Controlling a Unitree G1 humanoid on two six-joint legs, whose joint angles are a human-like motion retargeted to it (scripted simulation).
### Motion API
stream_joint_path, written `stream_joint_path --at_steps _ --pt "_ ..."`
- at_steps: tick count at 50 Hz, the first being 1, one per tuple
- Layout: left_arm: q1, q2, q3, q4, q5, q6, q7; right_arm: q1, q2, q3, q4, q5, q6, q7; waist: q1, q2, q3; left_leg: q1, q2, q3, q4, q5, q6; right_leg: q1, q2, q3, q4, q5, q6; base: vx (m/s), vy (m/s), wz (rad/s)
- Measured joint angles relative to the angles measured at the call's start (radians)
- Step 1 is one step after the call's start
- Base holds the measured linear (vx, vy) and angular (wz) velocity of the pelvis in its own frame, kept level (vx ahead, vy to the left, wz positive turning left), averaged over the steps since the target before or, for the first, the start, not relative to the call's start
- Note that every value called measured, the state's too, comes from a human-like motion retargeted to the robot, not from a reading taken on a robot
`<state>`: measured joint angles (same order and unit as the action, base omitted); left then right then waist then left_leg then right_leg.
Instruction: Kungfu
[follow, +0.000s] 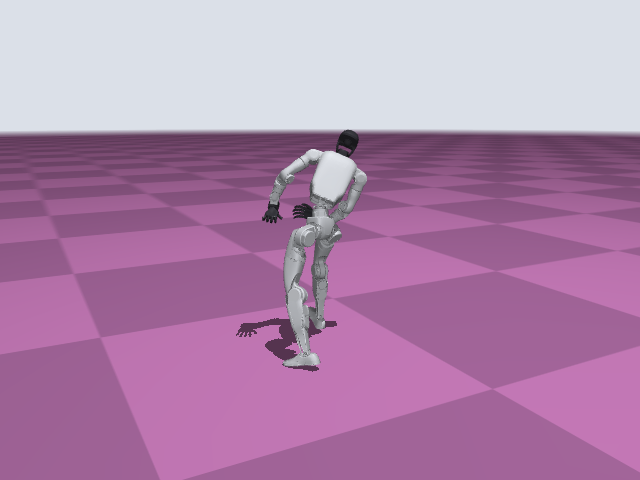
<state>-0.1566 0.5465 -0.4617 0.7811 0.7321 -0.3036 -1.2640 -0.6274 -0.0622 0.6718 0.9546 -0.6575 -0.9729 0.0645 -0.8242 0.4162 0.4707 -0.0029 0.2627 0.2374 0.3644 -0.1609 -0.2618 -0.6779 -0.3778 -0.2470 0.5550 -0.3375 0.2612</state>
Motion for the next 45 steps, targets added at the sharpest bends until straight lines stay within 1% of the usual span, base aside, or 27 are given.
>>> stream_joint_path --at_steps 2,5,9,12,15,16,18,20,22,23,25,28,30,31,32,33,35,38,40,42,45 --pt "-0.001 0.017 0.048 -0.023 0.010 0.006 0.080 -0.007 -0.015 -0.026 -0.012 0.058 0.023 0.025 0.025 -0.025 -0.040 -0.017 -0.032 -0.034 -0.020 -0.013 0.000 0.028 -0.055 -0.033 -0.007 0.019 0.000 -0.04 -0.02 1.67" --pt "0.024 0.023 0.103 -0.027 0.023 0.028 0.220 0.003 -0.036 -0.081 -0.056 0.202 0.052 0.072 0.039 -0.043 -0.072 -0.046 0.026 -0.043 -0.006 -0.024 0.000 0.124 -0.093 -0.138 -0.024 0.018 0.001 0.14 -0.10 1.57" --pt "0.074 -0.024 0.206 0.014 0.024 0.090 0.473 0.040 -0.046 -0.158 -0.135 0.438 0.112 0.126 0.110 -0.080 -0.099 -0.056 0.064 -0.062 0.013 -0.042 0.003 0.239 -0.082 -0.200 -0.090 0.052 0.001 0.19 0.02 0.83" --pt "0.127 -0.054 0.270 0.030 -0.012 0.082 0.598 0.089 -0.040 -0.220 -0.201 0.620 0.181 0.188 0.157 -0.110 -0.136 -0.093 0.091 -0.075 0.046 -0.035 0.022 0.303 -0.053 -0.205 -0.158 0.100 0.001 0.26 -0.01 0.88" --pt "0.172 -0.068 0.342 0.021 -0.066 0.064 0.653 0.148 -0.059 -0.291 -0.279 0.759 0.249 0.243 0.219 -0.142 -0.182 -0.158 0.116 -0.080 0.107 -0.019 0.046 0.362 -0.039 -0.224 -0.225 0.140 0.001 0.33 0.17 1.01" --pt "0.181 -0.073 0.366 0.017 -0.094 0.056 0.657 0.172 -0.068 -0.321 -0.305 0.801 0.269 0.253 0.245 -0.153 -0.198 -0.179 0.137 -0.058 0.125 -0.002 0.049 0.376 -0.037 -0.237 -0.243 0.150 0.001 0.33 0.22 1.02" --pt "0.196 -0.080 0.404 0.005 -0.171 0.055 0.664 0.222 -0.085 -0.380 -0.354 0.891 0.310 0.260 0.298 -0.175 -0.229 -0.223 0.171 -0.025 0.163 0.028 0.035 0.402 -0.034 -0.259 -0.278 0.174 0.001 0.29 0.15 0.93" --pt "0.207 -0.088 0.431 -0.017 -0.288 0.047 0.649 0.282 -0.105 -0.447 -0.407 0.989 0.354 0.278 0.354 -0.211 -0.255 -0.277 0.149 -0.058 0.240 0.018 0.019 0.436 -0.049 -0.270 -0.312 0.192 0.001 0.31 0.14 0.82" --pt "0.223 -0.100 0.461 -0.051 -0.421 0.040 0.604 0.352 -0.132 -0.504 -0.457 1.068 0.396 0.309 0.397 -0.251 -0.272 -0.329 0.115 -0.089 0.323 0.004 0.027 0.475 -0.071 -0.278 -0.343 0.200 -0.005 0.52 0.46 0.80" --pt "0.232 -0.103 0.472 -0.073 -0.496 0.046 0.578 0.391 -0.148 -0.528 -0.481 1.105 0.420 0.324 0.416 -0.268 -0.279 -0.351 0.106 -0.101 0.356 0.002 0.029 0.496 -0.080 -0.294 -0.360 0.200 -0.020 0.61 0.58 0.72" --pt "0.252 -0.105 0.489 -0.127 -0.664 0.072 0.510 0.491 -0.178 -0.584 -0.540 1.191 0.482 0.377 0.460 -0.294 -0.294 -0.394 0.077 -0.138 0.416 -0.017 0.030 0.533 -0.078 -0.314 -0.398 0.182 -0.082 0.64 0.59 0.62" --pt "0.303 -0.114 0.510 -0.204 -0.917 0.123 0.420 0.674 -0.191 -0.697 -0.608 1.298 0.590 0.491 0.501 -0.297 -0.330 -0.434 0.048 -0.183 0.453 -0.073 0.041 0.603 -0.046 -0.379 -0.468 0.138 -0.213 0.68 0.48 0.76" --pt "0.346 -0.129 0.531 -0.239 -1.071 0.156 0.389 0.799 -0.180 -0.761 -0.636 1.338 0.654 0.561 0.499 -0.289 -0.354 -0.455 0.020 -0.227 0.464 -0.100 0.058 0.652 -0.026 -0.416 -0.506 0.161 -0.299 0.63 0.39 0.98" --pt "0.367 -0.142 0.548 -0.247 -1.134 0.172 0.384 0.850 -0.167 -0.774 -0.642 1.357 0.679 0.581 0.496 -0.287 -0.361 -0.460 -0.001 -0.245 0.463 -0.104 0.067 0.665 -0.018 -0.410 -0.512 0.204 -0.352 0.67 0.57 0.97" --pt "0.387 -0.157 0.564 -0.253 -1.194 0.185 0.379 0.896 -0.152 -0.787 -0.645 1.378 0.705 0.600 0.493 -0.289 -0.367 -0.461 -0.021 -0.258 0.459 -0.107 0.079 0.674 -0.010 -0.395 -0.514 0.250 -0.385 0.68 0.67 0.91" --pt "0.407 -0.176 0.577 -0.256 -1.244 0.195 0.377 0.933 -0.134 -0.798 -0.642 1.403 0.735 0.615 0.492 -0.298 -0.372 -0.456 -0.042 -0.257 0.449 -0.106 0.093 0.677 -0.005 -0.363 -0.507 0.305 -0.379 0.53 0.47 0.85" --pt "0.449 -0.215 0.593 -0.251 -1.331 0.220 0.378 0.988 -0.090 -0.813 -0.622 1.462 0.813 0.651 0.488 -0.319 -0.383 -0.428 -0.076 -0.239 0.402 -0.098 0.118 0.669 0.023 -0.261 -0.470 0.371 -0.333 0.38 0.30 0.71" --pt "0.506 -0.285 0.622 -0.220 -1.419 0.271 0.358 1.043 -0.025 -0.825 -0.570 1.547 0.957 0.728 0.469 -0.343 -0.407 -0.359 -0.099 -0.185 0.275 -0.049 0.149 0.647 0.104 -0.119 -0.393 0.352 -0.266 0.35 0.25 0.44" --pt "0.535 -0.334 0.649 -0.194 -1.451 0.305 0.344 1.072 0.008 -0.825 -0.535 1.590 1.028 0.761 0.460 -0.360 -0.420 -0.306 -0.108 -0.130 0.182 0.006 0.165 0.636 0.164 -0.054 -0.350 0.316 -0.246 0.28 0.20 0.22" --pt "0.549 -0.377 0.665 -0.166 -1.461 0.316 0.348 1.099 0.034 -0.822 -0.507 1.616 1.059 0.765 0.458 -0.378 -0.424 -0.252 -0.122 -0.083 0.092 0.073 0.170 0.629 0.228 -0.012 -0.313 0.277 -0.229 0.23 0.15 0.28" --pt "0.562 -0.413 0.666 -0.137 -1.460 0.312 0.362 1.136 0.064 -0.815 -0.485 1.633 1.079 0.759 0.450 -0.399 -0.423 -0.173 -0.161 -0.085 -0.038 0.155 0.171 0.623 0.348 0.044 -0.282 0.200 -0.219 0.19 0.10 0.50"
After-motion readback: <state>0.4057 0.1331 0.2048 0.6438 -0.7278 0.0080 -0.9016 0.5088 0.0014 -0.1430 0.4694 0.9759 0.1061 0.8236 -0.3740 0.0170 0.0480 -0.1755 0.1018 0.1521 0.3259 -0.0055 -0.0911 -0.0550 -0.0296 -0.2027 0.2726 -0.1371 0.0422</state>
